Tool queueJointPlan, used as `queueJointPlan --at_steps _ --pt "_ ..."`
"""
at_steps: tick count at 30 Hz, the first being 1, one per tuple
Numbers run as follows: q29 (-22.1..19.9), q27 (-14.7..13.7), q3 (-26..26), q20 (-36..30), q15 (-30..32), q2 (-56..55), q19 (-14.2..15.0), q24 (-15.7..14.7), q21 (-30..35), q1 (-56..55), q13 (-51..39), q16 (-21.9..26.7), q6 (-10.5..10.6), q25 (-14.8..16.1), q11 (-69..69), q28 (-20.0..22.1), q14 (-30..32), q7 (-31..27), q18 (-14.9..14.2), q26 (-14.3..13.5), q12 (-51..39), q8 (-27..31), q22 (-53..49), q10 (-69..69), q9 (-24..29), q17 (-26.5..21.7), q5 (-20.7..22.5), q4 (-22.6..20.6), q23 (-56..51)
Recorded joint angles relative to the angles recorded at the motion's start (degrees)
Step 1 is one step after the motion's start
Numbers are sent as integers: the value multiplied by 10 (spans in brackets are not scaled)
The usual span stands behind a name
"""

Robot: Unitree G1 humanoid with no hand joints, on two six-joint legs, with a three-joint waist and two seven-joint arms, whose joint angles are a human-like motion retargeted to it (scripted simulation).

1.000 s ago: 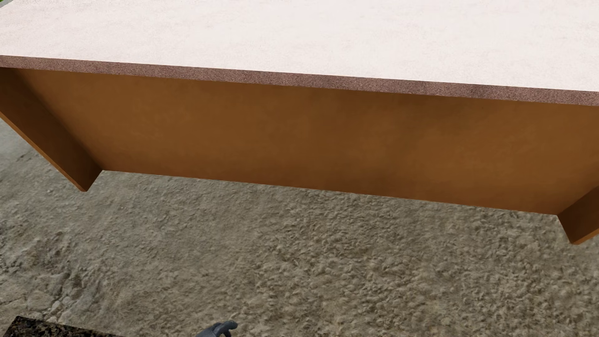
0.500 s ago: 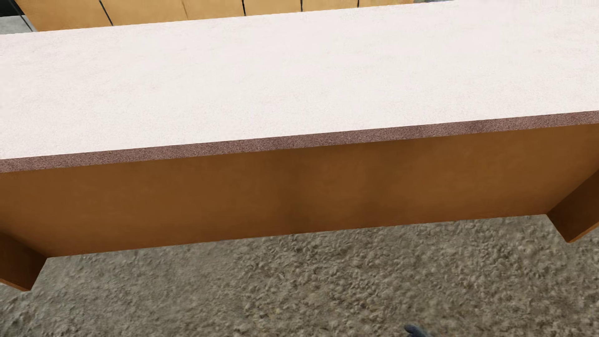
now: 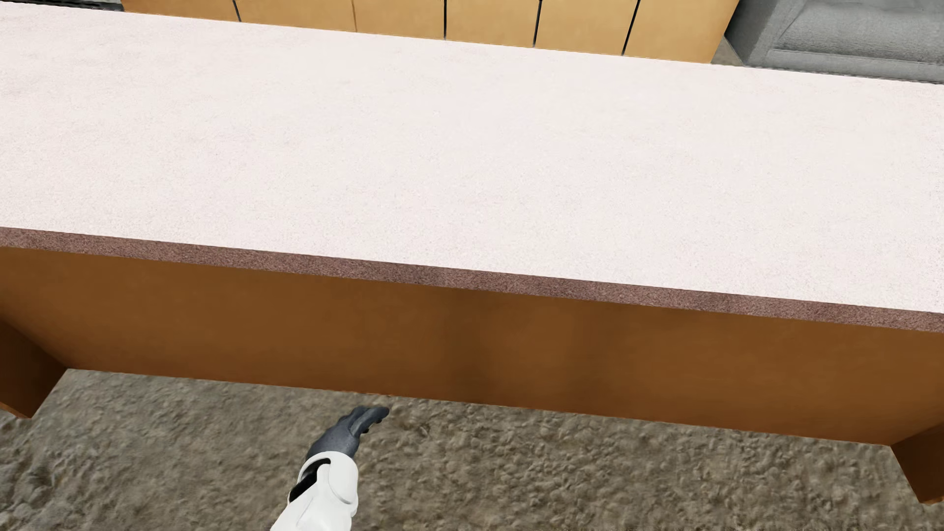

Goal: Head to the counter

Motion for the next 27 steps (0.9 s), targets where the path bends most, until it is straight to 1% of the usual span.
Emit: queueJointPlan --at_steps 1,3,4,5,6,7,8,10,11,13,16,17,18,19,21,23,25,27 --pt "-13 -11 3 0 4 6 3 -5 1 7 -14 -5 3 4 -13 -6 -1 8 -3 5 20 4 19 -6 -3 1 9 8 -20" --pt "-52 -32 6 -12 12 18 -4 -10 2 22 -42 -12 10 22 -38 -43 -3 25 -8 38 64 20 77 -16 -8 13 29 23 -51" --pt "-57 -42 7 -19 16 25 -7 -11 7 29 -50 -18 13 30 -49 -63 -4 34 -10 55 83 27 115 -20 -9 17 37 29 -65" --pt "-57 -51 7 -29 18 30 -8 -11 13 36 -58 -27 17 33 -57 -86 -6 41 -12 77 104 33 149 -23 -11 17 43 34 -74" --pt "-55 -59 7 -41 19 33 -9 -8 21 41 -64 -35 20 35 -60 -108 -7 46 -14 93 123 37 177 -24 -11 19 48 38 -83" --pt "-51 -67 8 -36 18 35 -9 -19 31 44 -66 -43 23 35 -62 -129 -10 51 -16 109 144 41 197 -24 -11 21 51 42 -90" --pt "-48 -69 9 -32 17 36 -9 -25 39 47 -67 -49 27 36 -62 -134 -12 55 -17 111 166 45 197 -24 -11 22 54 45 -93" --pt "-44 -64 13 -55 13 38 -10 -6 47 52 -62 -44 32 41 -60 -146 -15 59 -20 85 210 48 179 -23 -10 24 58 49 -86" --pt "-45 -57 16 -52 11 40 -10 -5 49 53 -56 -41 35 41 -58 -141 -17 57 -21 76 227 46 165 -21 -9 25 58 50 -76" --pt "-42 -32 21 -31 5 44 -11 -16 36 52 -45 -40 39 41 -54 -125 -19 49 -22 73 241 37 144 -18 -6 29 57 50 -38" --pt "-36 24 22 -34 -5 51 -13 1 -14 47 -35 -30 43 48 -46 -117 -18 24 -23 84 205 13 133 -15 -3 39 47 42 36" --pt "-35 38 22 -33 -8 53 -14 5 -24 44 -32 -23 43 46 -43 -117 -17 14 -24 81 187 4 128 -14 -2 42 42 38 59" --pt "-29 46 20 -34 -11 54 -14 10 -34 42 -26 -18 43 46 -39 -114 -17 5 -24 76 164 -5 126 -13 -1 42 38 33 72" --pt "-22 45 19 -35 -14 54 -14 14 -42 39 -20 -14 43 46 -36 -108 -16 -3 -24 71 142 -13 120 -13 0 43 33 30 77" --pt "-16 30 14 -39 -17 54 -14 23 -46 33 -9 -7 43 38 -32 -87 -15 -15 -24 55 105 -24 100 -12 1 44 27 23 70" --pt "-22 17 9 -37 -17 50 -14 24 -53 29 -6 -4 42 36 -30 -64 -13 -19 -24 41 79 -27 74 -12 3 47 24 20 51" --pt "-25 3 6 -37 -15 44 -15 20 -54 26 -12 -2 43 31 -28 -53 -12 -16 -23 29 63 -24 51 -12 4 44 24 21 30" --pt "-30 -7 3 -48 -12 36 -15 23 -50 24 -21 1 44 26 -29 -52 -11 -7 -22 23 52 -14 41 -13 5 40 27 24 6"
